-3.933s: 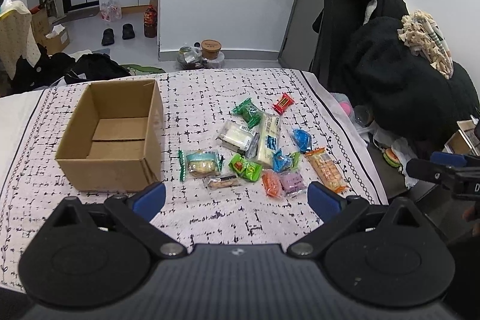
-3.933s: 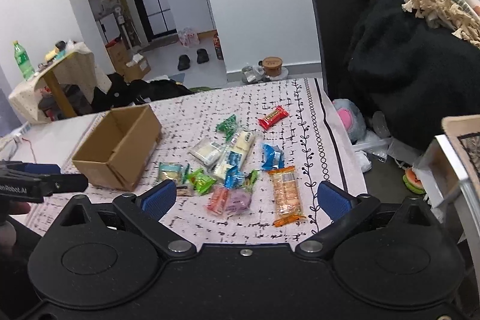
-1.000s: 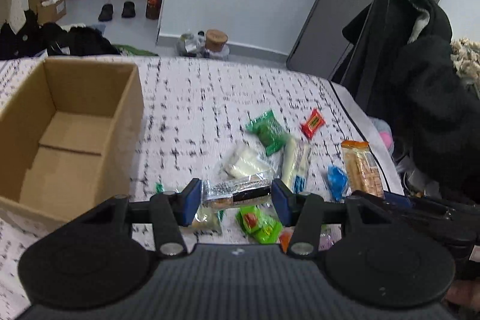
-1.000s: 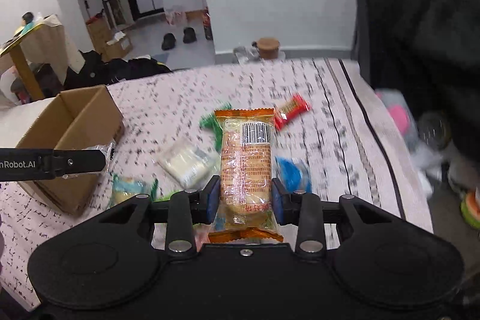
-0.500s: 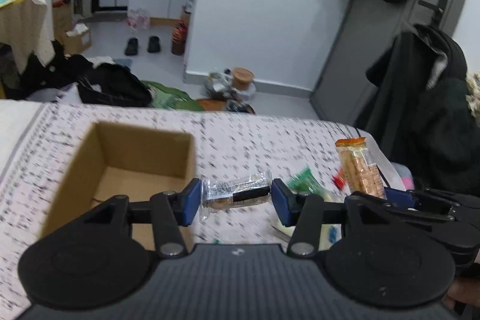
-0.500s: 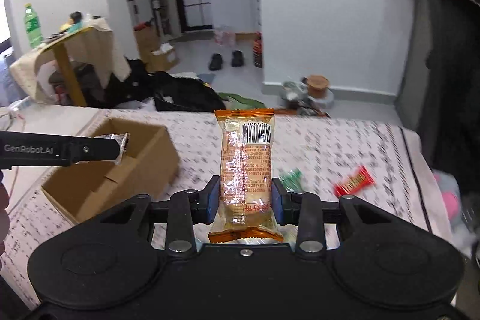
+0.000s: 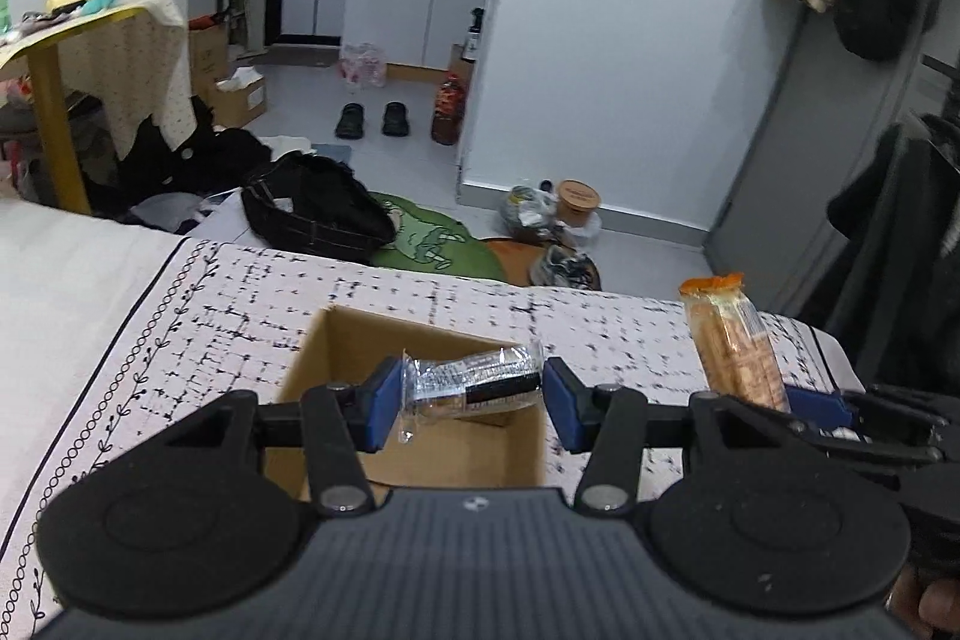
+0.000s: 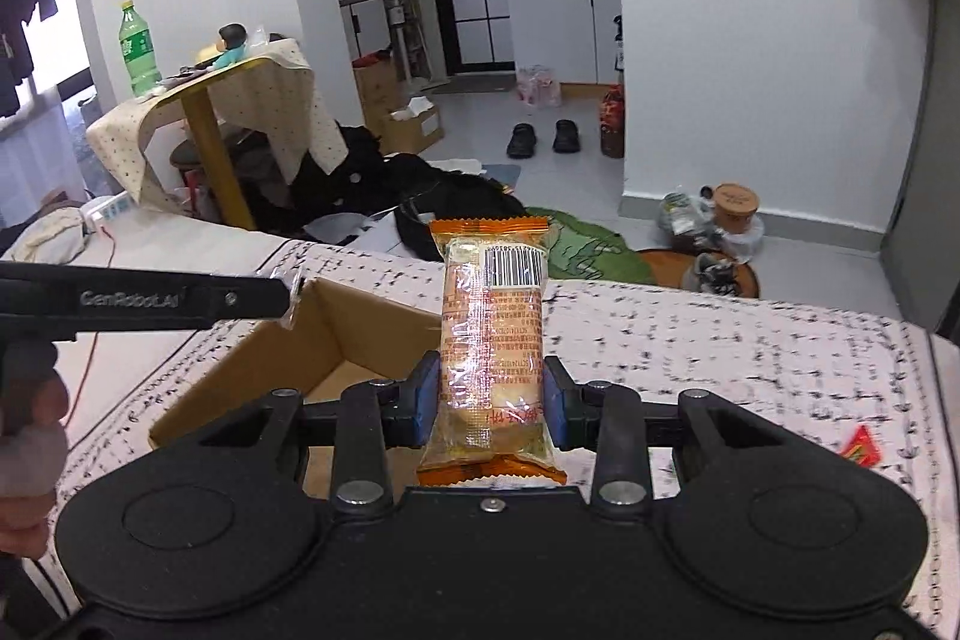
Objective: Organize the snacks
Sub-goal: 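Carry both held snacks over the cardboard box and open both grippers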
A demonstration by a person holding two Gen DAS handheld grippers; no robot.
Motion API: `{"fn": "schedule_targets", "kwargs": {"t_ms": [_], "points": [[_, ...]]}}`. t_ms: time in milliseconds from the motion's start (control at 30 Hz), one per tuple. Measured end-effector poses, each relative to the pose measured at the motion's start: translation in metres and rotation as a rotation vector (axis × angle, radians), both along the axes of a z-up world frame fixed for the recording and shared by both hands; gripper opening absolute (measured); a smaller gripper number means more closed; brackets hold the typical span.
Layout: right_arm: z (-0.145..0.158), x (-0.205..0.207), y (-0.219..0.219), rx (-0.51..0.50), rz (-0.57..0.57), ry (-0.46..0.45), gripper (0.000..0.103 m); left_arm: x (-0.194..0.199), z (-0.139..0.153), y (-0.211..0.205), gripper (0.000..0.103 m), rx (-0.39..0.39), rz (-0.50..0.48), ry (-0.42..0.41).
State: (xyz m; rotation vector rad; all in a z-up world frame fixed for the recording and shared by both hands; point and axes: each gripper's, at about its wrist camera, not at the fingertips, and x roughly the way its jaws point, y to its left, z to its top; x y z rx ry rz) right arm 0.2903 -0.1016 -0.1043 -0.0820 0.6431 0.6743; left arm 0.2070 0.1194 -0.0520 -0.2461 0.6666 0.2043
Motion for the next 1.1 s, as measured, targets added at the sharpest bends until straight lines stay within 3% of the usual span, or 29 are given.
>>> {"fn": "schedule_targets", "kwargs": {"t_ms": [533, 933, 1100], "points": [[-0.029, 0.019, 0.071, 0.025, 0.053, 0.158, 0.034, 0.029, -0.021, 0.052, 0.05, -0.021, 0.084, 0.069], [-0.038, 0.027, 0.078, 0.034, 0.022, 0.209, 0.034, 0.038, -0.039, 0.073, 0.051, -0.046, 0.115, 0.1], [-0.039, 0.026, 0.08, 0.041, 0.023, 0.212, 0.035, 0.036, -0.039, 0.075, 0.057, -0.067, 0.118, 0.099]]}}
